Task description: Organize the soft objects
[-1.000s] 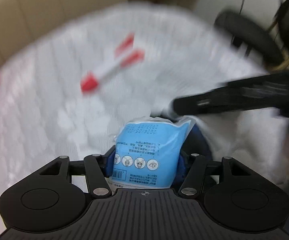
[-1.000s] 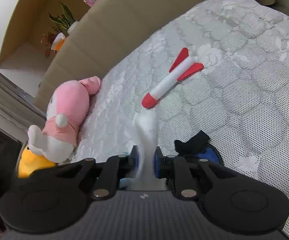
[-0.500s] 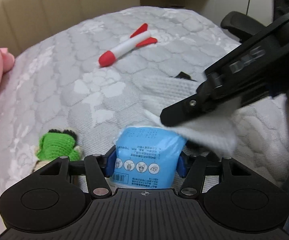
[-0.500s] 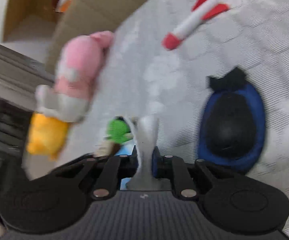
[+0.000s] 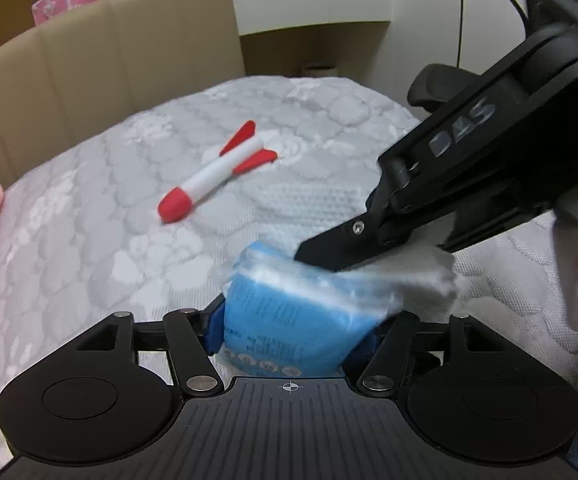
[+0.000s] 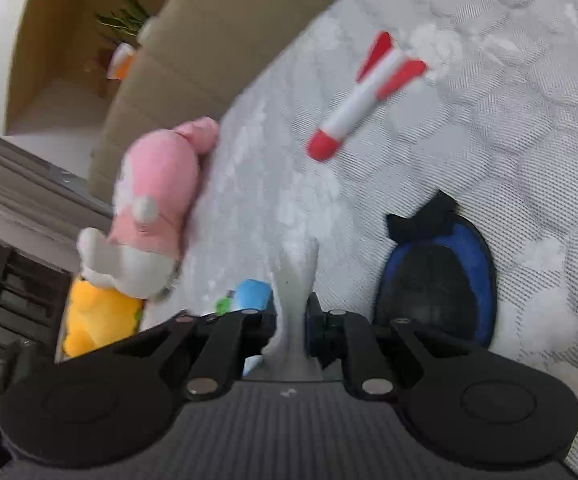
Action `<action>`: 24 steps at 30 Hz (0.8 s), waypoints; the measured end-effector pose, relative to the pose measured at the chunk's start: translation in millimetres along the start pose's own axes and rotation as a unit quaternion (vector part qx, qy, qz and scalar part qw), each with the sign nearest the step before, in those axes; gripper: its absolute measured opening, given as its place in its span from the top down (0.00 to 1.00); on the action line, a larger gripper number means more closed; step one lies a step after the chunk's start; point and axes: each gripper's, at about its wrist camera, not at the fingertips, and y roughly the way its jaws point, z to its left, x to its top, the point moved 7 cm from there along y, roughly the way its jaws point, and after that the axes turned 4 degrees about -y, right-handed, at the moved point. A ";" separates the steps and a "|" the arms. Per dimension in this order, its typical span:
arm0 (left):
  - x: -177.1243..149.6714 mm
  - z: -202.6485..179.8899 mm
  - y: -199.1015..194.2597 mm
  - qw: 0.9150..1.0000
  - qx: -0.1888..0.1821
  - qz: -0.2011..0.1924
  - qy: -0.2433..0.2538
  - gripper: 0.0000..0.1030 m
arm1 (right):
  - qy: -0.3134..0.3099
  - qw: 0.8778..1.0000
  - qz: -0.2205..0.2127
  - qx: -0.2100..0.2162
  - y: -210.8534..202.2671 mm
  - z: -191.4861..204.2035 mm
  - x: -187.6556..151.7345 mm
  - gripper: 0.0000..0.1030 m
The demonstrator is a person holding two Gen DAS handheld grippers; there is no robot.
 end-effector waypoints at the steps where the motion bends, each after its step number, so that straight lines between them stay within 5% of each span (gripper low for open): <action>1: -3.5 -0.2 1.1 1.000 0.000 0.013 0.005 0.31 | 0.000 1.000 0.004 0.014 0.0 4.0 -0.1 0.87; 7: -36.3 7.4 -19.9 0.993 0.028 0.110 0.027 0.23 | -0.017 0.995 0.081 0.059 29.0 22.9 -23.4 0.87; 10: -51.2 21.4 -32.3 0.988 0.037 0.149 -0.023 0.11 | -0.032 0.990 0.121 0.066 40.1 32.0 -39.0 0.83; 16: -81.5 43.4 -32.2 0.970 0.047 0.215 -0.100 0.10 | -0.055 0.983 0.173 -0.009 61.6 19.1 -62.4 0.88; 24: -68.1 24.5 -28.2 0.983 0.048 0.175 -0.039 0.09 | -0.031 0.992 0.115 -0.030 43.0 8.5 -40.1 0.85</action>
